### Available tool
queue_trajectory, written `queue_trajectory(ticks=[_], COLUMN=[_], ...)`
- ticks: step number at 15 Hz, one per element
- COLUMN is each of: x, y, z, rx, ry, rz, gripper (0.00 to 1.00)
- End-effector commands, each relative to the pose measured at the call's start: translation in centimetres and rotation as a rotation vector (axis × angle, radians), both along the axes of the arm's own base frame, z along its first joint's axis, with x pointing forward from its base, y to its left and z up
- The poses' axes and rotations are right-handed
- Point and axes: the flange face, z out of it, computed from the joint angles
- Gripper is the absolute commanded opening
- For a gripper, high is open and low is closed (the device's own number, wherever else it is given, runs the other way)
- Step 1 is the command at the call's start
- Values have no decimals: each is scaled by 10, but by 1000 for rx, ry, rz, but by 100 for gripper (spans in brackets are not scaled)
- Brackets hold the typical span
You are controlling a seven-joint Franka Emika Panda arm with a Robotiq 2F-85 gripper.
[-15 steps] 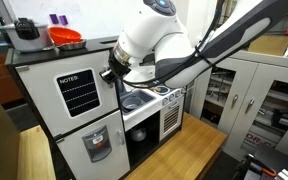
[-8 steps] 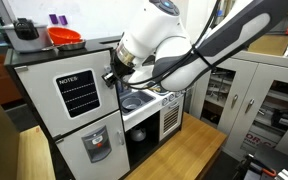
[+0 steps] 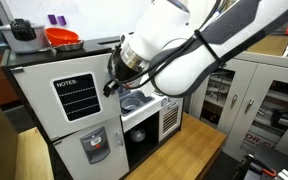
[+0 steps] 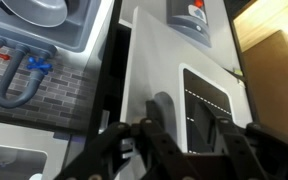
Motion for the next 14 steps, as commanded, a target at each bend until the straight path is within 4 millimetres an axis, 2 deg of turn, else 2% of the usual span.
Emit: queue_trajectory(ticks=[1, 4, 6, 7, 8, 9, 10, 11, 14], x=[-21, -35, -42, -45, -47, -49, -49, -49, -48], y=[47, 57, 55, 51, 48, 43, 39, 35, 21], z=[-15, -8, -1, 0, 1, 0, -1, -1, 0], rx=[10, 2, 2, 5, 6, 1, -1, -4, -22], ry=[32, 55, 75, 86, 95, 107, 111, 110, 94], rz=[159, 253, 301, 311, 320, 321, 320, 311, 262], gripper=[59, 59, 64, 85, 87, 42, 47, 47, 27])
